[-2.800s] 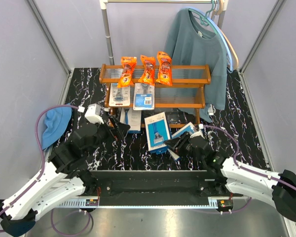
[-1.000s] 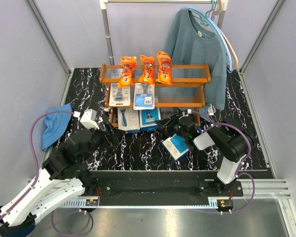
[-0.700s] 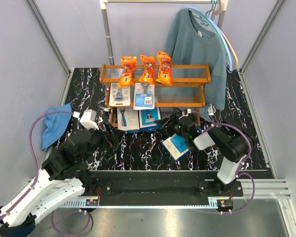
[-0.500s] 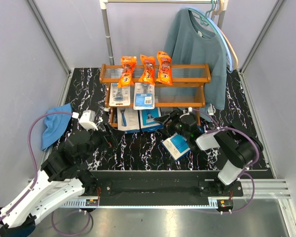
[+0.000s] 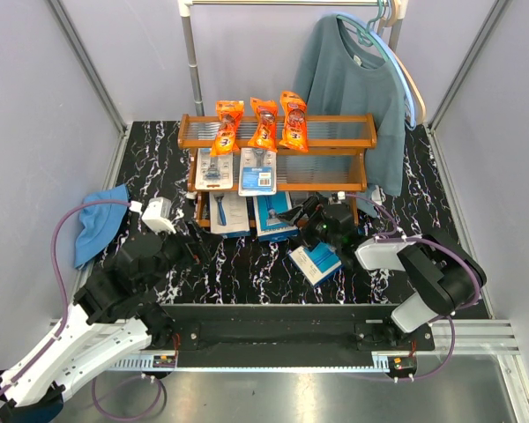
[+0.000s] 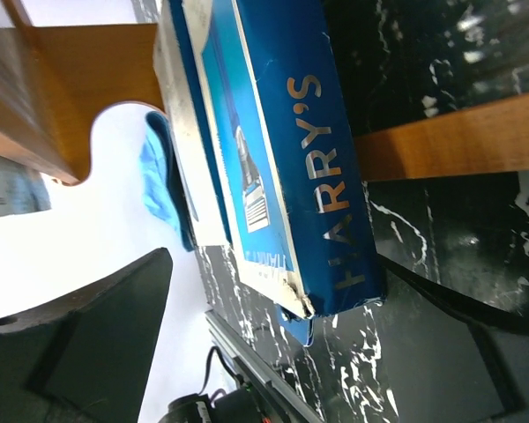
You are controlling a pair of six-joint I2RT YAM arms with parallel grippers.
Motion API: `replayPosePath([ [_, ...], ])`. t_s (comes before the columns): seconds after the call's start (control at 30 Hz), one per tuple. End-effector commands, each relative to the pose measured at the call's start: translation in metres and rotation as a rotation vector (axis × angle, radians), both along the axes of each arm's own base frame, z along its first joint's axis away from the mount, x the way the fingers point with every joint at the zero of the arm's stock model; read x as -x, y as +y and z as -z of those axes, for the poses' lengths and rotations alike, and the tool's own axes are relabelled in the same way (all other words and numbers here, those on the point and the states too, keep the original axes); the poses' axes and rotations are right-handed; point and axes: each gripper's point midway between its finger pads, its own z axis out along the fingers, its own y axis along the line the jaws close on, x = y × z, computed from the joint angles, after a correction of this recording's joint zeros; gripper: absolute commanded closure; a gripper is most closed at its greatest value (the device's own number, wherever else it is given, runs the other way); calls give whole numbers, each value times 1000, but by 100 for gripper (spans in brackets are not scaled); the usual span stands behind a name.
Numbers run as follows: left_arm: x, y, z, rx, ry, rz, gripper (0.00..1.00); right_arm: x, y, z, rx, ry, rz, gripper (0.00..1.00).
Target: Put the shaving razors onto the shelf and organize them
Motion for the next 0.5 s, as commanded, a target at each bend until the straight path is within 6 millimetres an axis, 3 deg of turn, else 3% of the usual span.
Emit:
replayPosePath([
  [0.0, -2, -1, -7, 11, -35, 5, 1, -3, 8, -7, 22, -26, -24, 0],
  [0.17, -1, -1, -8, 15, -39, 10, 1, -7, 17, -2, 36, -16, -37, 0],
  [0.47, 0, -6, 0, 15, -10, 26, 1, -19, 28, -11, 44, -25, -47, 0],
])
